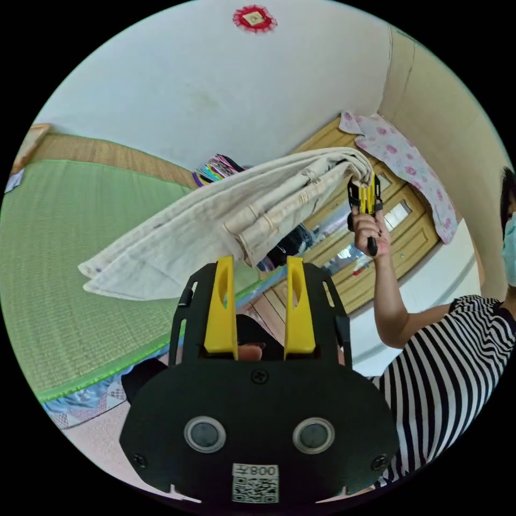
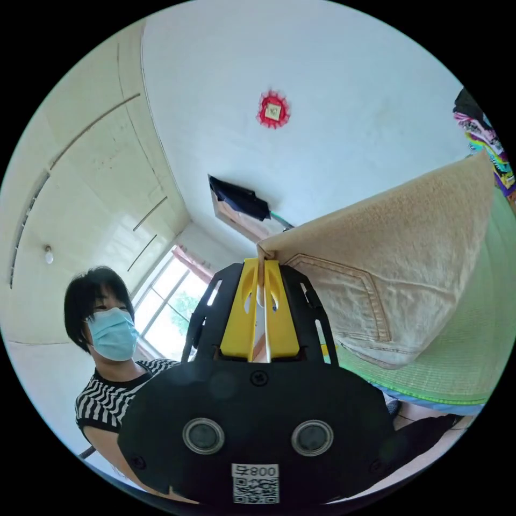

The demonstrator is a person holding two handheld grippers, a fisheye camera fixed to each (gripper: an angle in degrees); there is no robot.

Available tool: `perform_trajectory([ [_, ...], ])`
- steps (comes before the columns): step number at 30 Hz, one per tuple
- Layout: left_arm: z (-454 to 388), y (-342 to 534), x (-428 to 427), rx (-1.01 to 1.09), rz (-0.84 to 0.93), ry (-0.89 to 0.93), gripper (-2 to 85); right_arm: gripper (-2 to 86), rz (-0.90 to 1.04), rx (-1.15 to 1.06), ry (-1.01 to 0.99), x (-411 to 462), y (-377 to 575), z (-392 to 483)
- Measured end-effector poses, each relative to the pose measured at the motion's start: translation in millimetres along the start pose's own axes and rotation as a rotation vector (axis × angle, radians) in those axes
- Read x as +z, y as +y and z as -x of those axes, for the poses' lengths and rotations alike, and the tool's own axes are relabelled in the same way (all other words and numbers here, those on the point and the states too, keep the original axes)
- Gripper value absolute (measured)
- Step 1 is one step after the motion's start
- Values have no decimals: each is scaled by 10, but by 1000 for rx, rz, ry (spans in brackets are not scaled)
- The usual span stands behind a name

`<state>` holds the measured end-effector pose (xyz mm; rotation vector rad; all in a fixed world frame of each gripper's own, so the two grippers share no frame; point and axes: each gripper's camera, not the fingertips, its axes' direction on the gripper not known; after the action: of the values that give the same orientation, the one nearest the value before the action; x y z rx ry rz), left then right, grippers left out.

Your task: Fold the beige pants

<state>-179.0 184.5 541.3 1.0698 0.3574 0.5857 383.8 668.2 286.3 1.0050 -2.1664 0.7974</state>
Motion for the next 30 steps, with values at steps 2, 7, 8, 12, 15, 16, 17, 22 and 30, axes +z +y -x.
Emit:
perform_trajectory([
  [2, -59, -1, -286, -8, -70, -79, 147, 128, 46, 9, -8, 463, -77, -88],
  [7, -178, -98, -704, -3, -72, -83, 135, 127, 157, 34, -36, 1722, -261, -344],
  [8, -210, -133, -789, 0, -63, -95, 114, 126, 163, 38, -43, 1851, -281, -376],
  [12, -316, -362, -1281, -12, -180, -89, 81, 122, 164, 41, -75, 2629, -528, -504],
  [15, -604, -754, -1698, 120, -233, -143, 75, 117, 115, -18, -112, 2993, -752, -409],
  [16, -688, -838, -1776, 156, -242, -156, 74, 115, 77, -45, -150, 3069, -809, -363],
  [17, -875, -1000, -1913, 230, -252, -185, 73, 114, 54, -57, -169, 3093, -825, -347],
  [22, -1438, -1252, -2045, 422, -146, -281, 66, 98, -84, -37, -127, 3091, -438, -616],
  [30, -604, -170, -1102, 52, 453, -320, 64, 64, 63, 439, 494, 3235, 1155, -2179],
])
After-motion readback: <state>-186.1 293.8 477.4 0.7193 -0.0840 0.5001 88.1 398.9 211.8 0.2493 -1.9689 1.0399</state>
